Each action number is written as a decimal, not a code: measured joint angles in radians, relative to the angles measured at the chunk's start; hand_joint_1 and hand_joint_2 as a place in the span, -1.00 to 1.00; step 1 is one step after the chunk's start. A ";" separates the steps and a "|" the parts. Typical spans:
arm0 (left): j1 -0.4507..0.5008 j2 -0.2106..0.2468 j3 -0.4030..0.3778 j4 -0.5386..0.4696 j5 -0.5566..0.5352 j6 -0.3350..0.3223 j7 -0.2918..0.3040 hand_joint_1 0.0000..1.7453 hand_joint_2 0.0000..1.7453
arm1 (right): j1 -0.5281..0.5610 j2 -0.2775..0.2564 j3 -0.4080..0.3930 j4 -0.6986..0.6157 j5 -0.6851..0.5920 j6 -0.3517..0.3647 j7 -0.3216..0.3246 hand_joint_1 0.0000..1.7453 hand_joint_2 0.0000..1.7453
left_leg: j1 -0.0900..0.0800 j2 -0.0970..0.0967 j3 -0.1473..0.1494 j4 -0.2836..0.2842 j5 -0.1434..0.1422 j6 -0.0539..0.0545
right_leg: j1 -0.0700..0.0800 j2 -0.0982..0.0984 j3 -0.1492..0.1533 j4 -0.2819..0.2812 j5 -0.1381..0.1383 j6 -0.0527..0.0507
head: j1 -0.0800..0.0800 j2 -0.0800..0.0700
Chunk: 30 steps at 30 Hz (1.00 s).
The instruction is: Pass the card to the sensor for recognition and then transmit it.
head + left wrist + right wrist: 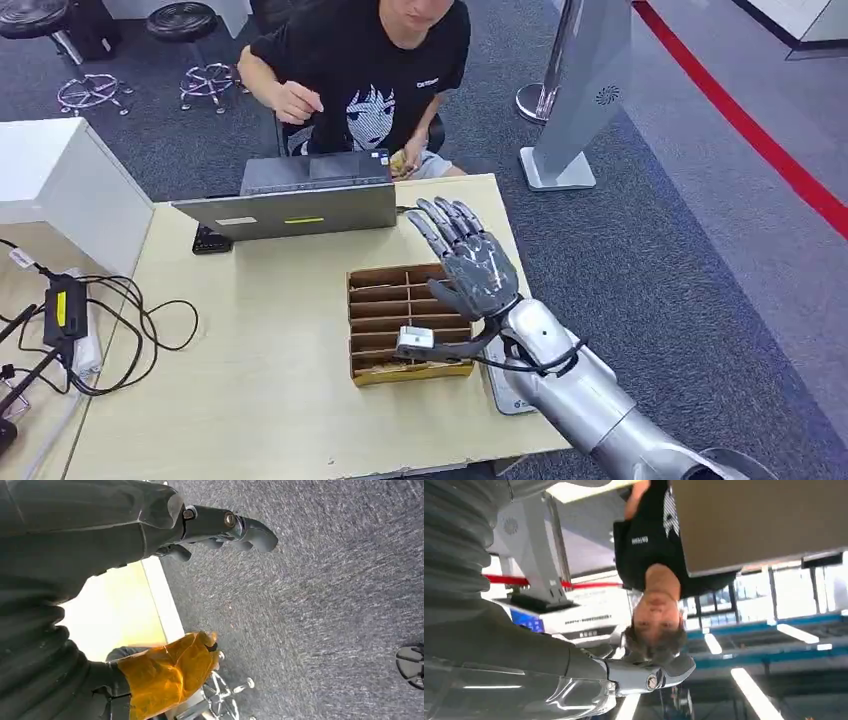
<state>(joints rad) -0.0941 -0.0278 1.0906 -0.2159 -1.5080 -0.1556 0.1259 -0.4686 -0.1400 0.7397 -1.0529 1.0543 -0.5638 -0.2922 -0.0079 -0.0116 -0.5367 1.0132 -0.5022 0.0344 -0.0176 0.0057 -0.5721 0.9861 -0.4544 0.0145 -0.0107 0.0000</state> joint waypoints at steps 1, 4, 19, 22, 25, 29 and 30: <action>0.000 0.000 0.000 0.000 0.000 -0.001 0.000 -1.00 1.00 | -0.005 -0.004 0.010 0.003 -0.011 0.010 -0.009 -1.00 1.00 | 0.000 0.000 0.000 0.000 0.000 0.000 | 0.000 0.000 0.000 0.000 0.000 0.000 | 0.000 0.000; 0.000 0.000 0.000 0.000 0.000 -0.002 -0.001 -1.00 1.00 | -0.010 -0.014 0.032 0.011 -0.033 0.015 -0.019 -1.00 1.00 | 0.000 0.000 0.000 0.000 0.000 0.000 | 0.000 0.000 0.000 0.000 0.000 0.000 | 0.000 0.000; 0.000 0.008 0.000 0.000 0.003 -0.002 -0.001 -1.00 1.00 | -0.059 -0.041 0.078 0.091 0.005 0.053 0.078 -1.00 1.00 | 0.000 0.000 0.000 0.000 0.000 0.000 | 0.000 0.000 0.000 0.000 0.000 0.000 | 0.000 0.000; 0.000 0.008 0.000 0.000 0.003 -0.002 -0.001 -1.00 1.00 | -0.072 -0.041 0.086 0.122 0.014 0.058 0.090 -1.00 1.00 | 0.000 0.000 0.000 0.000 0.000 0.000 | 0.000 0.000 0.000 0.000 0.000 0.000 | 0.000 0.000; 0.000 0.008 0.000 0.000 0.003 -0.002 -0.001 -1.00 1.00 | -0.081 -0.040 0.093 0.144 0.013 0.062 0.094 -1.00 1.00 | 0.000 0.000 0.000 0.000 0.000 0.000 | 0.000 0.000 0.000 0.000 0.000 0.000 | 0.000 0.000; 0.000 0.008 0.000 0.000 0.003 -0.002 -0.001 -1.00 1.00 | -0.089 -0.039 0.099 0.167 0.013 0.066 0.094 -1.00 1.00 | 0.000 0.000 0.000 0.000 0.000 0.000 | 0.000 0.000 0.000 0.000 0.000 0.000 | 0.000 0.000; 0.000 0.008 0.000 0.000 0.003 -0.002 -0.001 -1.00 1.00 | -0.090 -0.039 0.099 0.171 0.013 0.066 0.094 -1.00 1.00 | 0.000 0.000 0.000 0.000 0.000 0.000 | 0.000 0.000 0.000 0.000 0.000 0.000 | 0.000 0.000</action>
<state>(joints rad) -0.0937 -0.0198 1.0906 -0.2159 -1.5053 -0.1575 0.1247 -0.5581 -0.1789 0.8389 -0.8820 1.0674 -0.4974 -0.1980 -0.0079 -0.0119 -0.5371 1.0133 -0.5022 0.0344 -0.0176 0.0055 -0.5720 0.9861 -0.4543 0.0145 -0.0107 0.0000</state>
